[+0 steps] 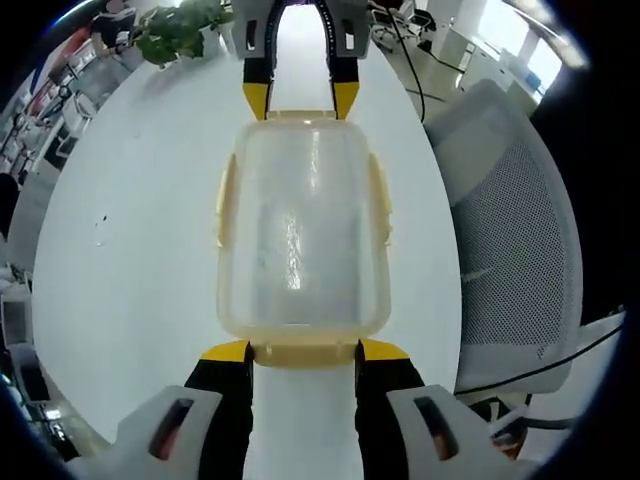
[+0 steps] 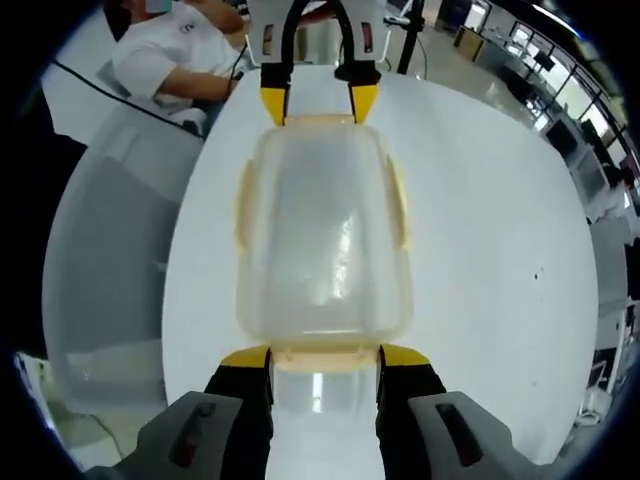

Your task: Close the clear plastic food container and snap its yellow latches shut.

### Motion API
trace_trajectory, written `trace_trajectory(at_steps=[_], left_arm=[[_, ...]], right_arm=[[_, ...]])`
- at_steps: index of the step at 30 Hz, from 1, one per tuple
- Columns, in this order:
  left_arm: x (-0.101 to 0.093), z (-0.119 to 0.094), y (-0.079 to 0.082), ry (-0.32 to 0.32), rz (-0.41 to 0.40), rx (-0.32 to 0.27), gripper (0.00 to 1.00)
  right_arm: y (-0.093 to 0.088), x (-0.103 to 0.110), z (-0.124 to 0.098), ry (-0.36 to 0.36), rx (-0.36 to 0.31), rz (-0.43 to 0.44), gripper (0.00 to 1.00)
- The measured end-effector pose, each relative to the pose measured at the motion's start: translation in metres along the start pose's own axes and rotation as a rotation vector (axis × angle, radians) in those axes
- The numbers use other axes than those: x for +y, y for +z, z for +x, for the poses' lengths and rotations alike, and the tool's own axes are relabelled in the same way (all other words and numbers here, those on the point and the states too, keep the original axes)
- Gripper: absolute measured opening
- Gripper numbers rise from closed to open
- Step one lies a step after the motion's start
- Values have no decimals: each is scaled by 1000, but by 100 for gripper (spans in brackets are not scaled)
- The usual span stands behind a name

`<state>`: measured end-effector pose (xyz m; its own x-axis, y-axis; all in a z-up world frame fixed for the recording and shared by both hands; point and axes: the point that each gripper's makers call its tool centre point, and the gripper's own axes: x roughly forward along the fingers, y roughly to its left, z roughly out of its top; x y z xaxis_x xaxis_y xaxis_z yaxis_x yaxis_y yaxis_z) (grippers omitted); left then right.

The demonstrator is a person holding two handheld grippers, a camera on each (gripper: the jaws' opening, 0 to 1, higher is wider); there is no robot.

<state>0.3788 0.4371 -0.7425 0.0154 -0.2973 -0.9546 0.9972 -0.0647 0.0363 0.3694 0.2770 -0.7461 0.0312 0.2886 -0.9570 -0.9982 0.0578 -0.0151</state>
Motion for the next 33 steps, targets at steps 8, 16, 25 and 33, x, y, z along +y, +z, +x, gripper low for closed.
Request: trace_trajectory(at_steps=[8,16,25,33], left_arm=[[0,8,13,-2,-1,0,38],[4,17,30,-1,-4,2,38],[0,28,46,-7,-16,-8,38],[-1,33,54,-6,-23,-12,38]], right_arm=[[-14,0,2,4,0,2,38],[-35,-5,0,2,6,4,38],[-52,-3,-5,16,15,-14,38],[-63,1,-6,24,-4,4,38]])
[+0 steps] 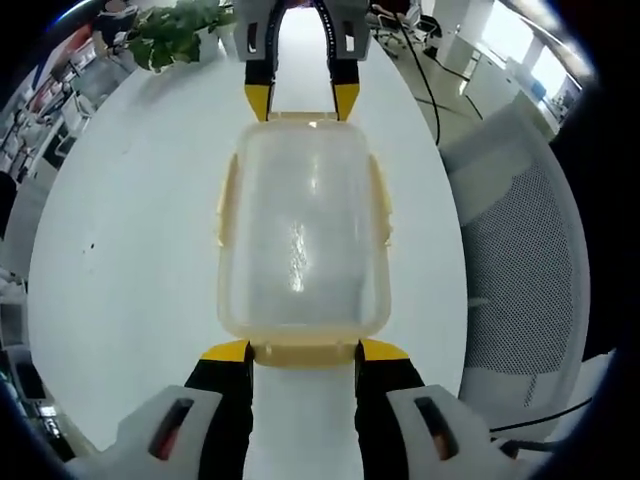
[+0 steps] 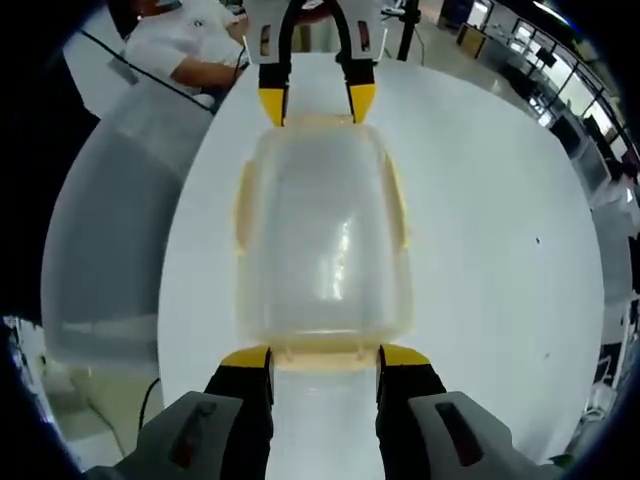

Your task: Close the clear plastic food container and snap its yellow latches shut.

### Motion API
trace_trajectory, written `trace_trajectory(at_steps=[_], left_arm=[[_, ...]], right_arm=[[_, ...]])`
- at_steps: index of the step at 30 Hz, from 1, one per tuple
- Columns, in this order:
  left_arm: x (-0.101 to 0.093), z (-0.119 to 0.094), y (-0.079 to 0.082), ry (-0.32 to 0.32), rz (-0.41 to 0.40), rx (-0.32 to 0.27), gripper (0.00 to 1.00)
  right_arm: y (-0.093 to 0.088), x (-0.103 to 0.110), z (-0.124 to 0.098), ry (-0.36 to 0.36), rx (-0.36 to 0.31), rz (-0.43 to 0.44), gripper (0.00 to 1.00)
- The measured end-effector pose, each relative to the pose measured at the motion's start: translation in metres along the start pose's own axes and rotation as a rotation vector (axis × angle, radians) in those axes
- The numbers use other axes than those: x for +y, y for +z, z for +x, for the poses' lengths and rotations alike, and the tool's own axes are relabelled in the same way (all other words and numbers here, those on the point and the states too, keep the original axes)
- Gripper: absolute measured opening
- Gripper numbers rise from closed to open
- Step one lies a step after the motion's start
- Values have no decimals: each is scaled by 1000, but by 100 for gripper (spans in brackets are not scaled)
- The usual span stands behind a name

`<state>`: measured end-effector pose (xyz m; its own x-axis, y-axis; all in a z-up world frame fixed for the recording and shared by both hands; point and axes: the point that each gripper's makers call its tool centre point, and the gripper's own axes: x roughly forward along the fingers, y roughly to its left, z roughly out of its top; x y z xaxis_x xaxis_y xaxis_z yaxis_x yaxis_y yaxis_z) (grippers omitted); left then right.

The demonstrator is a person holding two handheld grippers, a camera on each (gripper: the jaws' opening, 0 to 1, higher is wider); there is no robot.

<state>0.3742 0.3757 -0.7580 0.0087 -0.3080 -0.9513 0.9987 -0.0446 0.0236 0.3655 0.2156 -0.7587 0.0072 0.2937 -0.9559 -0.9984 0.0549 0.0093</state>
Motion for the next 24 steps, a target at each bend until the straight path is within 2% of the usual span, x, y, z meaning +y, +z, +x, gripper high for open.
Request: trace_trajectory(at_steps=[6,14,24], left_arm=[[-7,6,9,-6,-8,-9,38],[-5,10,22,-13,-10,-14,38],[-10,17,30,-4,4,-12,38]], right_arm=[[-11,4,1,7,14,-3,38],[-22,3,-3,5,22,2,38],[-33,11,-6,-16,20,4,38]])
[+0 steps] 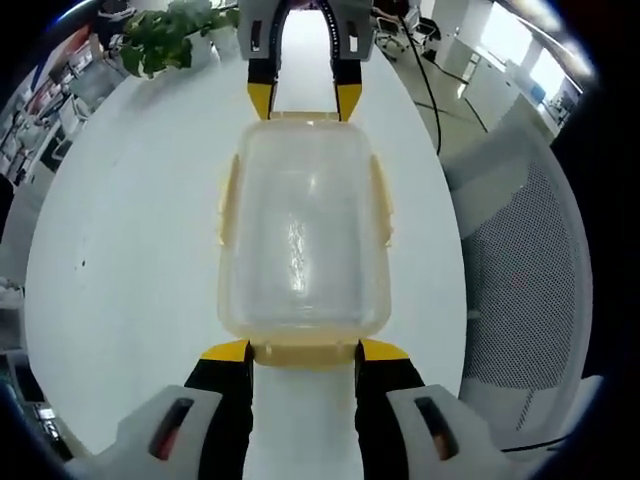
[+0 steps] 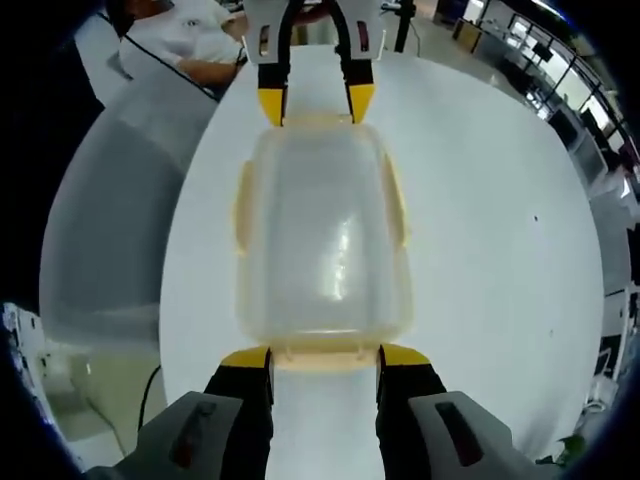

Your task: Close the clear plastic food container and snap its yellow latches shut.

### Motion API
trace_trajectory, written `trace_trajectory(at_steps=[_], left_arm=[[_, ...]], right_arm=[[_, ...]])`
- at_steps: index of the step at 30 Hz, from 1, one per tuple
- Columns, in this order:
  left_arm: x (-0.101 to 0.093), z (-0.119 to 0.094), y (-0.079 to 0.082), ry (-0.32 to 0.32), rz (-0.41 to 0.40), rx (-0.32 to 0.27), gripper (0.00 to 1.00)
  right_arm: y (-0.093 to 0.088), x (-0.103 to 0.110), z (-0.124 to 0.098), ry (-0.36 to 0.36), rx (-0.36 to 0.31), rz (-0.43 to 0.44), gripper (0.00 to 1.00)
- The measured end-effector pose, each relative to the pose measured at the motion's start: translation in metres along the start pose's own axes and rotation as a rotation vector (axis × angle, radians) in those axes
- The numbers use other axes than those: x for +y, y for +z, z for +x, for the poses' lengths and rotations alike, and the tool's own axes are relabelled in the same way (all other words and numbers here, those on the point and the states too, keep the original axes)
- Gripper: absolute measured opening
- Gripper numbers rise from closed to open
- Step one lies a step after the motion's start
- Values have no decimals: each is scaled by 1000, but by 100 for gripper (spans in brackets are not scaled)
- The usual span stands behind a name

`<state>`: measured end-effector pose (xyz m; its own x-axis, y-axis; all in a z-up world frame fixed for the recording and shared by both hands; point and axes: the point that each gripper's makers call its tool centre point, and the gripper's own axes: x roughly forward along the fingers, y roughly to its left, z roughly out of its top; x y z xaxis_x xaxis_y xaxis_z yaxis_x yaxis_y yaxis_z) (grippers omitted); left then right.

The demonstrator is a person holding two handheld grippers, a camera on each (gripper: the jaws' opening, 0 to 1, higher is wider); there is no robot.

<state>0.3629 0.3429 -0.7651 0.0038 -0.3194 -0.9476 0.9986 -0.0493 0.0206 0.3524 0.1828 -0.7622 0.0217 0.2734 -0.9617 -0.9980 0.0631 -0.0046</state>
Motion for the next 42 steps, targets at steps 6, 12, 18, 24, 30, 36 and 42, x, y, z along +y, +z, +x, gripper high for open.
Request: trace_trajectory(at_steps=[6,12,18,24,30,36,42], left_arm=[[-1,2,7,-3,0,-12,38],[0,2,11,-3,7,-16,38],[-1,3,9,-1,1,-9,38],[-3,7,10,-1,-2,-6,38],[-2,9,11,-2,-3,-11,38],[-3,13,12,-12,-15,-9,38],[-2,15,10,-19,-16,0,38]], right_arm=[[-6,1,0,3,-2,8,38],[-10,0,-1,0,8,11,38],[-9,-1,1,-10,4,2,38],[-13,1,5,-5,16,0,38],[-16,0,6,-6,16,4,39],[-17,-1,8,2,25,-3,39],[-18,-1,14,10,26,2,39]])
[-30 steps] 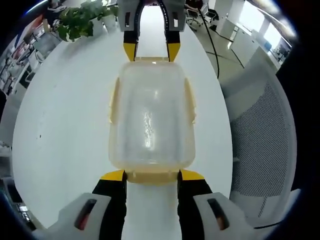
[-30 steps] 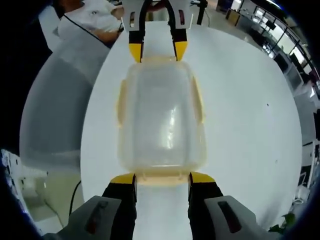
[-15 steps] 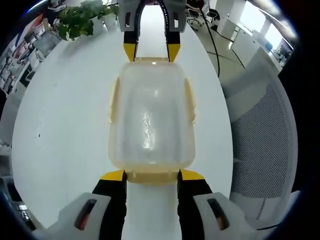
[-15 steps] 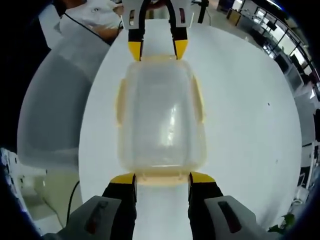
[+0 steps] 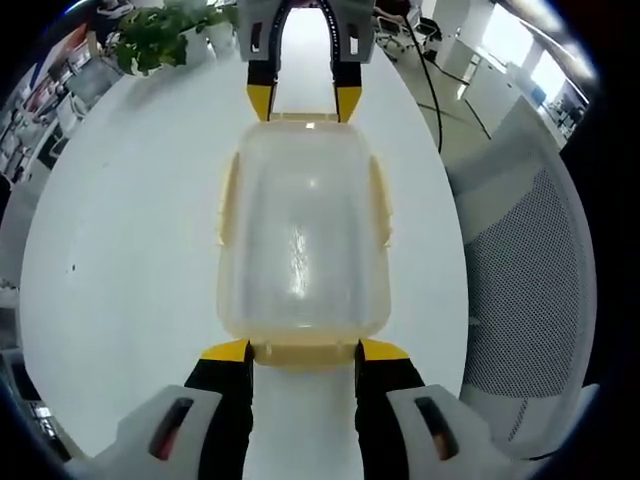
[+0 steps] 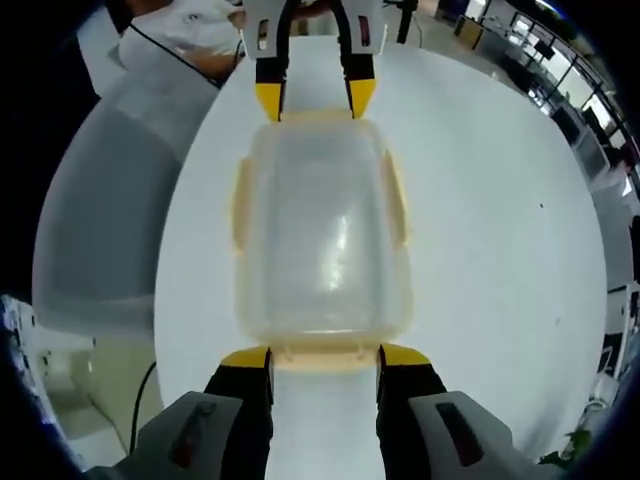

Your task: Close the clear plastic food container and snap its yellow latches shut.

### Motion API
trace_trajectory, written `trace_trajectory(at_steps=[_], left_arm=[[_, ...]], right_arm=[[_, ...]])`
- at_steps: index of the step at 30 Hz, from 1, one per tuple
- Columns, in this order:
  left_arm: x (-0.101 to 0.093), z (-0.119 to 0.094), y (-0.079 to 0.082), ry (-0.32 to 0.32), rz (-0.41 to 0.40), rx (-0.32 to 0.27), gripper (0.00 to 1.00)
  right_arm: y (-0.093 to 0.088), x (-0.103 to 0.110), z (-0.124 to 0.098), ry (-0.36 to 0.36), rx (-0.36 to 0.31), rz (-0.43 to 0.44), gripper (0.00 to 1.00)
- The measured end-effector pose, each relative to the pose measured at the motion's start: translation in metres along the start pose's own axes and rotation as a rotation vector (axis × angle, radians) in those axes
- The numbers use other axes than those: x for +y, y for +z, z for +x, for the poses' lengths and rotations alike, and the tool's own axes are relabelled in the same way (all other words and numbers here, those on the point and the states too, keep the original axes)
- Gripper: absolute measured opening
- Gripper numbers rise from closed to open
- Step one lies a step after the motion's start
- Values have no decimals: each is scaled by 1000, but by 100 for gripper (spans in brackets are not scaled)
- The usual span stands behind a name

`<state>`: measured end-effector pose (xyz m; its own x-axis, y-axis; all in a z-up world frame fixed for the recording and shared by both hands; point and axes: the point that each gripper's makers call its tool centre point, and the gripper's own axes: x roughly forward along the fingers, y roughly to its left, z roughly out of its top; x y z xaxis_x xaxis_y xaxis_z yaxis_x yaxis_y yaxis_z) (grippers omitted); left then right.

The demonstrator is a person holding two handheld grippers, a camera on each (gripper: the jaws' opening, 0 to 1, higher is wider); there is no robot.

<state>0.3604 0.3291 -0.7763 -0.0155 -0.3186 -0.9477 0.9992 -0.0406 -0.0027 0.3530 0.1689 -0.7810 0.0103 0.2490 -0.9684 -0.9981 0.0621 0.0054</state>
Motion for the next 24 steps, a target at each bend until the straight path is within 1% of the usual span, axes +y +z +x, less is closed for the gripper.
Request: trace_trajectory(at_steps=[4,8,12,18,24], left_arm=[[3,1,-2,8,1,9,38],[0,2,-4,1,-4,10,39],[0,2,-4,4,-9,5,39],[-5,5,-7,1,-12,17,39],[-5,4,-8,14,-13,0,40]], right_arm=[[1,-2,1,-5,-5,7,39],[1,-1,5,0,1,3,39],[1,0,4,0,-14,4,39],[1,2,8,-4,-5,0,39],[-1,2,7,-13,-28,5,40]])
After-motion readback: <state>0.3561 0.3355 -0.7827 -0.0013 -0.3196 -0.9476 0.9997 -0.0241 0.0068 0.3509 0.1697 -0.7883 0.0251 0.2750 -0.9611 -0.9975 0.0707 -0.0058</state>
